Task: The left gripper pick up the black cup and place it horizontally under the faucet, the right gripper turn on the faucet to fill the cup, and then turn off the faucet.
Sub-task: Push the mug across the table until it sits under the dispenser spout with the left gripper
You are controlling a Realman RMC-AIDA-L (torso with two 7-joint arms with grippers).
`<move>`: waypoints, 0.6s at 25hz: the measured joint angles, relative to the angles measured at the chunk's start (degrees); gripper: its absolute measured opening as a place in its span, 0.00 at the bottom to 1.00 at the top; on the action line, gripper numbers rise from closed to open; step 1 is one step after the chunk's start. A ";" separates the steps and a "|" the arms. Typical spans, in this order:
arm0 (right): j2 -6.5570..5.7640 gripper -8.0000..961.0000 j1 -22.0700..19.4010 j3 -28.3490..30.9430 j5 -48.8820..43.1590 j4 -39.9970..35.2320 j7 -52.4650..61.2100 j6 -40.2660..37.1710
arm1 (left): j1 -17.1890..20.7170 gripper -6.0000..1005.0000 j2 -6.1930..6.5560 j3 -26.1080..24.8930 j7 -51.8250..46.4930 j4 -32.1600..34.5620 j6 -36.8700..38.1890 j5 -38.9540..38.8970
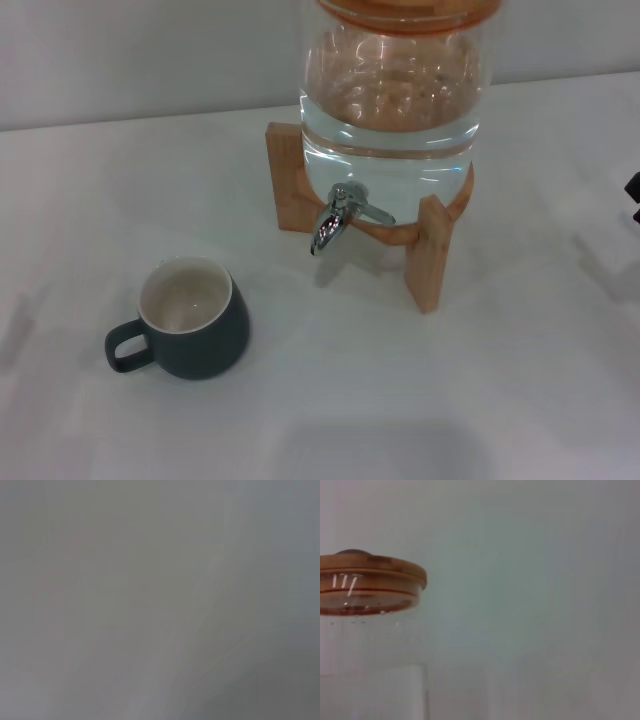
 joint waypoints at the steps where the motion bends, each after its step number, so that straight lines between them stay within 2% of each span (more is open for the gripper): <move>1: 0.00 0.81 -0.04 0.35 0.00 -0.14 0.03 -0.02 | 0.32 0.84 0.00 0.00 -0.12 0.17 0.05 1.30; 8: -0.01 0.82 -0.09 1.74 -0.01 -0.21 -0.06 -0.26 | 3.75 0.83 -0.06 0.00 2.15 3.80 1.04 8.23; 15: -0.24 0.81 -0.09 3.14 -0.01 -0.29 -0.13 -0.38 | 6.62 0.82 -0.17 -0.01 3.54 5.16 3.27 11.66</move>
